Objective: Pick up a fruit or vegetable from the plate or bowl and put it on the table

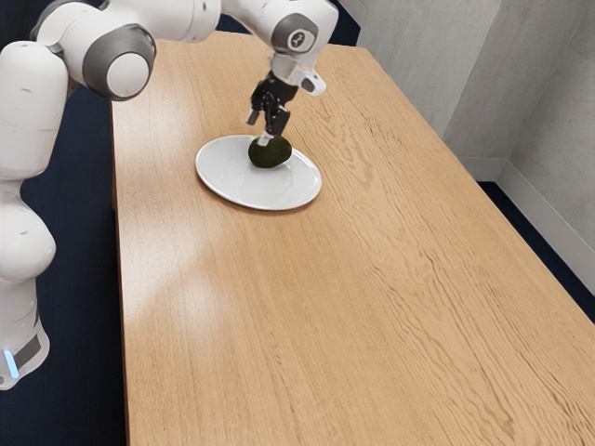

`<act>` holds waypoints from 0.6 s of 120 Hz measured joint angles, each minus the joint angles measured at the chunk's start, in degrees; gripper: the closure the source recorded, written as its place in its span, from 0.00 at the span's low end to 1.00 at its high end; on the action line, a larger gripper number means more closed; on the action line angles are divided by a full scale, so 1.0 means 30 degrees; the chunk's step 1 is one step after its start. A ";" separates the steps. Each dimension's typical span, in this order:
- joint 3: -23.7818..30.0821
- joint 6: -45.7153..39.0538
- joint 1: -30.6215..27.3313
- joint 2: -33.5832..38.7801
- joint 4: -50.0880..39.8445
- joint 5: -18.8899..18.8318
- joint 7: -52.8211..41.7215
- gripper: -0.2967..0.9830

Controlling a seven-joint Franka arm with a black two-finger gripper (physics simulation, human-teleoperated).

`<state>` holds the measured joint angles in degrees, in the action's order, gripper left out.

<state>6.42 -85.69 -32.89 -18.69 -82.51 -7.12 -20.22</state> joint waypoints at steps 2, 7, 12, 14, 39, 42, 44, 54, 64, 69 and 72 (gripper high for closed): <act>0.0031 -0.0048 0.0002 0.0002 0.0004 0.0074 -0.0014 0.23; 0.0077 -0.0153 0.0008 0.0004 0.0010 0.0267 -0.0046 0.23; 0.0098 -0.0239 0.0008 0.0005 0.0013 0.0421 -0.0076 0.23; 0.0100 -0.0268 0.0003 0.0006 0.0010 0.0478 -0.0087 0.23; 0.0011 -0.0709 -0.0072 -0.0014 -0.0013 0.0491 -0.0235 0.23; 0.0007 -0.0749 -0.0086 -0.0025 -0.0013 0.0293 -0.0285 0.23; 0.0005 -0.0774 -0.0100 -0.0032 -0.0014 0.0170 -0.0326 0.23; 0.0062 -0.0942 -0.0088 -0.0062 -0.0010 -0.0622 -0.0614 0.23; 0.0081 -0.1194 -0.0030 -0.0079 0.0041 -0.1117 -0.0949 0.23; 0.0084 -0.1323 -0.0008 -0.0107 0.0137 -0.1270 -0.1110 0.23; 0.0093 -0.1391 0.0007 -0.0150 0.0269 -0.1369 -0.1203 0.23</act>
<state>6.70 -89.86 -32.87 -19.14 -81.70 -11.23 -23.82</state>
